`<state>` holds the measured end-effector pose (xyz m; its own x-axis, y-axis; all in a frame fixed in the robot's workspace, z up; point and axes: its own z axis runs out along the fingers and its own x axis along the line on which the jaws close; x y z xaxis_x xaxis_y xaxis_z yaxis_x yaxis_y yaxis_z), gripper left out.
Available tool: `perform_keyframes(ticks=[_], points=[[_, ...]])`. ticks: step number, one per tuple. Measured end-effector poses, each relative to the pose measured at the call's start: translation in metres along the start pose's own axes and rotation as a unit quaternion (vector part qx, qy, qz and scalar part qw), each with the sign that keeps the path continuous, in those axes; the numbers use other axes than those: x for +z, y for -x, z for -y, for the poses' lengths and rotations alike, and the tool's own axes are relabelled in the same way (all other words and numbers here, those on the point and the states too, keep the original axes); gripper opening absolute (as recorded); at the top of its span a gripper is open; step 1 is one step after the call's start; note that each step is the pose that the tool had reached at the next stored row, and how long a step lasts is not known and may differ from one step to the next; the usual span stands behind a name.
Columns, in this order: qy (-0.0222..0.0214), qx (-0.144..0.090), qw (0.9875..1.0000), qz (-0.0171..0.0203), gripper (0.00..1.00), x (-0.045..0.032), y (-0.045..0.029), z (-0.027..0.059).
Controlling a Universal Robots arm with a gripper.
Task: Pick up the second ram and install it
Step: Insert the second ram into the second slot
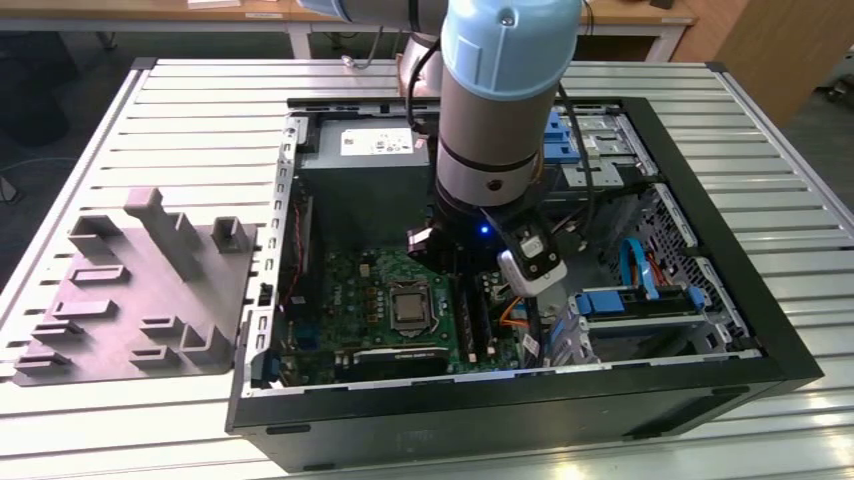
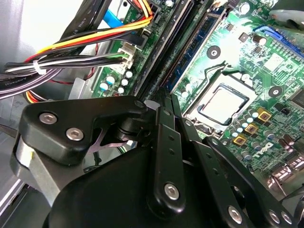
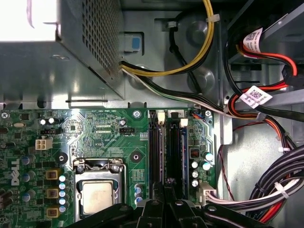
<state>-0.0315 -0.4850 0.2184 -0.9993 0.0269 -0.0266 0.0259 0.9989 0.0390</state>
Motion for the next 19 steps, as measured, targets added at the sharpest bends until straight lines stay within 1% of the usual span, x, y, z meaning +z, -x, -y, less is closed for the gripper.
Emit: perform_keyframes(ticks=[4, 19], points=[[0.0001, 0.0, 1.0, 0.0, 0.12, 0.0016, -0.0001, 0.0001], [0.0001, 0.0, 1.0, 0.0, 0.13, 0.003, -0.0001, 0.0001]])
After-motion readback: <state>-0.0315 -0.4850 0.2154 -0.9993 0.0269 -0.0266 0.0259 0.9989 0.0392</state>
